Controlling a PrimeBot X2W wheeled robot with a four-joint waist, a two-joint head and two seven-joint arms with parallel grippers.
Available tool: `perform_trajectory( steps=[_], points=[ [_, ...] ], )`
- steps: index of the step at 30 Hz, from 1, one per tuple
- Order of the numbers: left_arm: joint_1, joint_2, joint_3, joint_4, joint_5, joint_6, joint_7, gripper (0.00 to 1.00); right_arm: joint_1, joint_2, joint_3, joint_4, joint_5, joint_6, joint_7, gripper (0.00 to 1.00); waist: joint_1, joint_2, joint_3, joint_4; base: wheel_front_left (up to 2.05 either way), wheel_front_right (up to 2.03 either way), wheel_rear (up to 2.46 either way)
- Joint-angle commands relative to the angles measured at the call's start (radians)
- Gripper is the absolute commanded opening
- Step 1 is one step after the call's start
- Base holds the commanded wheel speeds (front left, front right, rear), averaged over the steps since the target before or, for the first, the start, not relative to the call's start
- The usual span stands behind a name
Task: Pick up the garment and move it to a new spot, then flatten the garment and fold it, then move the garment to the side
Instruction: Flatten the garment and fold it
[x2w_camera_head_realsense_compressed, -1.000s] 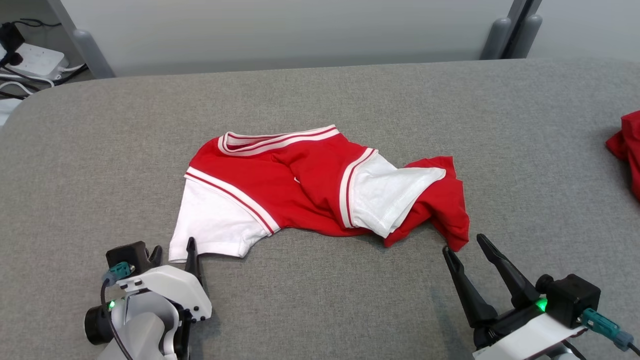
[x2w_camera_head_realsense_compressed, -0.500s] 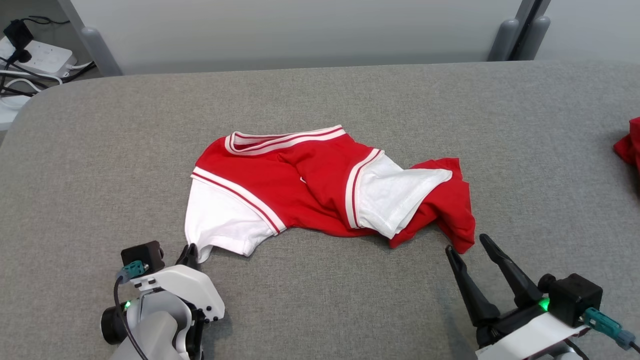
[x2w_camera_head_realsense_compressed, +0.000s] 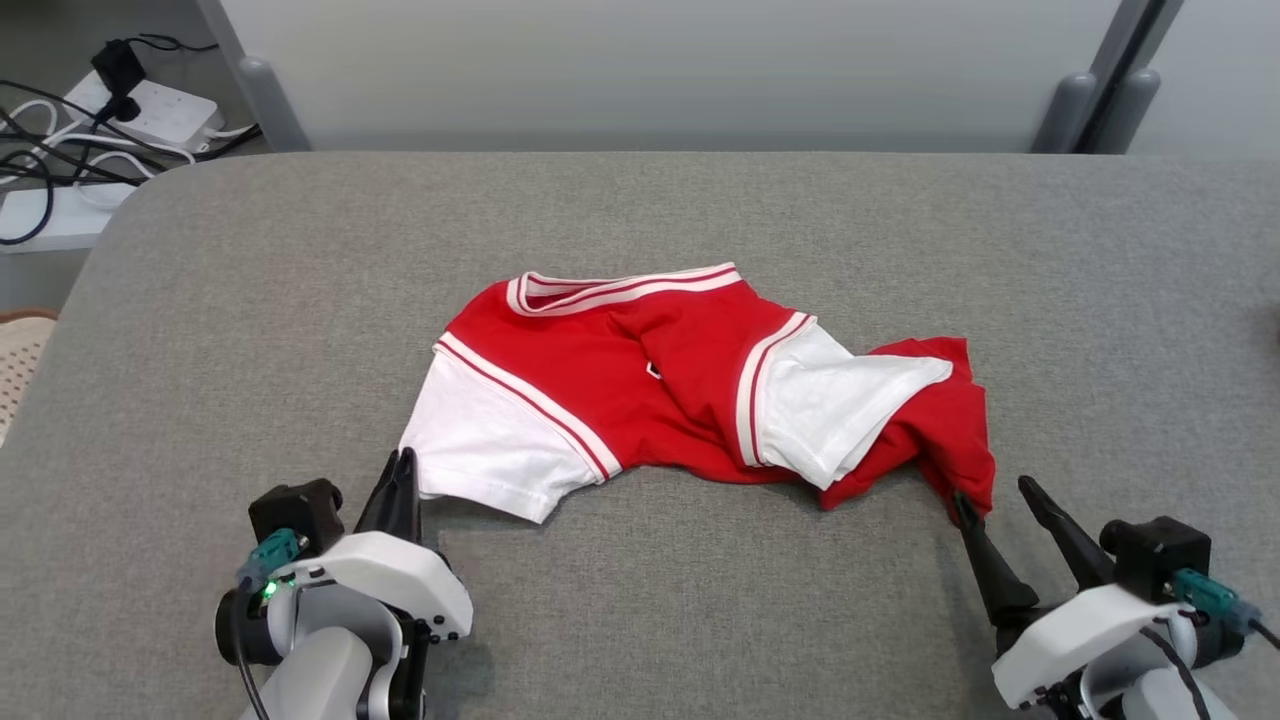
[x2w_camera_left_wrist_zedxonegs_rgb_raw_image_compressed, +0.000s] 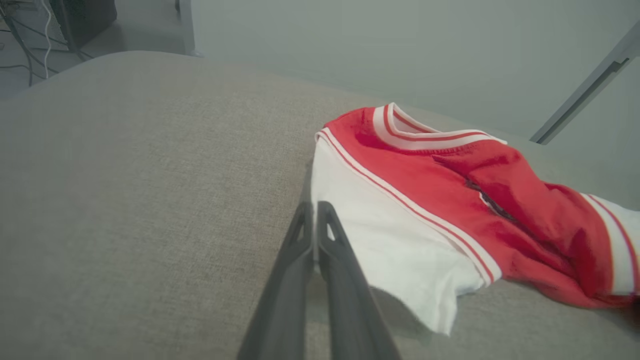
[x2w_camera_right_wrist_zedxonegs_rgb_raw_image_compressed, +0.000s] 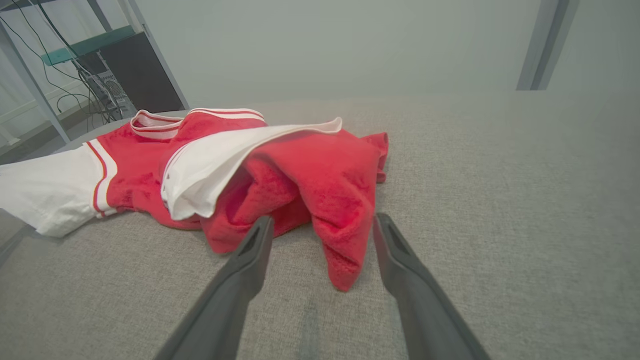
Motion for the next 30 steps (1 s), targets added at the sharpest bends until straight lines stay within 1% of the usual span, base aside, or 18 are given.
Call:
perform_trajectory(
  steps=[1,9,10,11,12,13,14,17,21,24,25,26,27,30],
  points=[
    [-0.003,0.027,0.032,-0.058,0.017,0.011,-0.013,0.00,-0.045,-0.010,0.015,0.015,0.009,0.004,0.004,1.00,0.0000,0.0000,-0.003,0.015,0.00,0.00,0.00],
    [0.031,0.034,0.002,-0.231,0.038,0.041,0.013,0.00,-0.180,0.003,0.036,0.247,0.044,0.004,0.022,1.00,0.0000,0.0000,0.003,0.054,0.00,0.00,0.00],
    [0.034,0.036,-0.001,-0.247,0.039,0.043,0.017,0.00,-0.197,0.006,0.039,0.275,0.046,0.004,0.021,0.92,0.0000,0.0000,0.003,0.056,0.00,0.00,0.00],
    [0.038,0.038,-0.004,-0.260,0.041,0.045,0.019,0.00,-0.213,0.011,0.044,0.300,0.052,0.004,0.021,0.60,0.0000,0.0000,0.004,0.058,0.00,0.00,0.00],
    [0.042,0.039,-0.006,-0.273,0.042,0.047,0.022,0.00,-0.229,0.013,0.049,0.320,0.058,0.004,0.018,0.36,0.0000,0.0000,0.005,0.060,0.00,0.00,0.00],
    [0.046,0.040,-0.008,-0.285,0.041,0.048,0.023,0.00,-0.243,0.014,0.058,0.336,0.062,0.004,0.015,0.02,0.0000,0.0000,0.005,0.061,0.00,0.00,0.00],
    [0.050,0.041,-0.008,-0.295,0.041,0.050,0.024,0.00,-0.255,0.013,0.068,0.347,0.066,0.004,0.010,0.00,0.0000,0.0000,0.005,0.062,0.00,0.00,0.00],
    [0.061,0.049,-0.007,-0.324,0.039,0.053,0.026,0.00,-0.277,0.006,0.085,0.367,0.085,0.004,-0.004,0.00,0.0000,0.0000,-0.002,0.061,0.00,0.00,0.00],
    [0.076,0.064,0.000,-0.372,0.039,0.063,0.026,0.00,-0.277,-0.022,0.074,0.351,0.103,0.004,-0.018,0.00,0.0000,0.0000,-0.020,0.055,0.00,0.00,0.00],
    [0.091,0.078,0.007,-0.424,0.038,0.075,0.029,0.00,-0.259,-0.055,0.026,0.310,0.099,0.004,-0.020,0.00,0.0000,0.0000,-0.038,0.048,0.00,0.00,0.00],
    [0.091,0.078,0.007,-0.424,0.038,0.075,0.029,0.00,-0.259,-0.055,0.026,0.310,0.099,0.004,-0.020,0.00,0.0000,0.0000,-0.038,0.048,0.00,0.00,0.00],
    [0.103,0.091,0.013,-0.469,0.041,0.088,0.033,0.00,-0.240,-0.079,-0.030,0.255,0.078,0.004,-0.021,0.00,0.0000,0.0000,-0.048,0.042,0.00,0.00,0.00],
    [0.103,0.091,0.013,-0.469,0.041,0.088,0.033,0.00,-0.240,-0.079,-0.030,0.255,0.078,0.004,-0.021,0.00,0.0000,0.0000,-0.048,0.042,0.00,0.00,0.00],
    [0.122,0.115,0.023,-0.553,0.051,0.114,0.042,0.00,-0.191,-0.108,-0.116,0.160,0.034,0.004,-0.021,0.00,0.0000,0.0000,-0.063,0.037,0.00,0.00,0.00]
  ],
)
